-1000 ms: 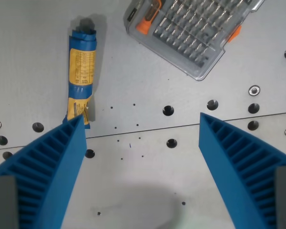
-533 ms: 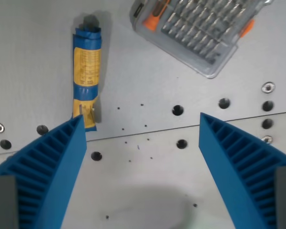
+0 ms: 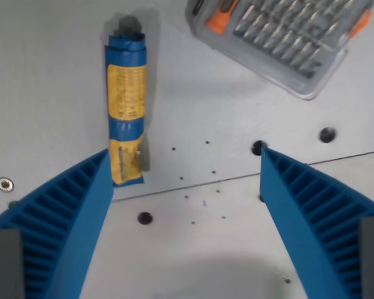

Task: Move above the blue bag

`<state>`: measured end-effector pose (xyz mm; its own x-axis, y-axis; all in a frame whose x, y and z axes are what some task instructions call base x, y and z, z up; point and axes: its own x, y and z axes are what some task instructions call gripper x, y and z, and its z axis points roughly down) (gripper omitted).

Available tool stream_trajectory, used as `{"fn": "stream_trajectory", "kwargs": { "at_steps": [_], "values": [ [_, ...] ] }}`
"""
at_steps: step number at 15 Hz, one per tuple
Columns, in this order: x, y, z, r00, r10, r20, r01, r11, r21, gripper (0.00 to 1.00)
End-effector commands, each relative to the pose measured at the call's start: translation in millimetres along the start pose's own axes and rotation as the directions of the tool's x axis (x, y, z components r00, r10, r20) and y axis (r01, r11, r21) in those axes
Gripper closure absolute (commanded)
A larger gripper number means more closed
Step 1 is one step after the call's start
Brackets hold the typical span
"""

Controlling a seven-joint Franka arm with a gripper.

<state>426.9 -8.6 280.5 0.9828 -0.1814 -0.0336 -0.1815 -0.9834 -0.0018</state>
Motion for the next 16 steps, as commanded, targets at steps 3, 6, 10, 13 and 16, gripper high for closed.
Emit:
{"fn": "stream_trajectory", "kwargs": {
  "at_steps": [3,6,10,13,16],
  "values": [
    [-6.2,-15.0,24.7,0.989,0.13,-0.075,-0.129,0.991,0.024,0.0],
    [-9.7,-23.4,39.9,0.986,0.151,-0.072,-0.149,0.988,0.03,0.0],
    [-14.5,-34.1,60.1,0.981,0.177,-0.074,-0.175,0.984,0.037,0.0],
    [-17.7,-41.1,75.2,0.979,0.192,-0.07,-0.189,0.981,0.041,0.0],
    [-20.5,-47.1,90.3,0.977,0.202,-0.066,-0.2,0.979,0.046,0.0]
  ]
}}
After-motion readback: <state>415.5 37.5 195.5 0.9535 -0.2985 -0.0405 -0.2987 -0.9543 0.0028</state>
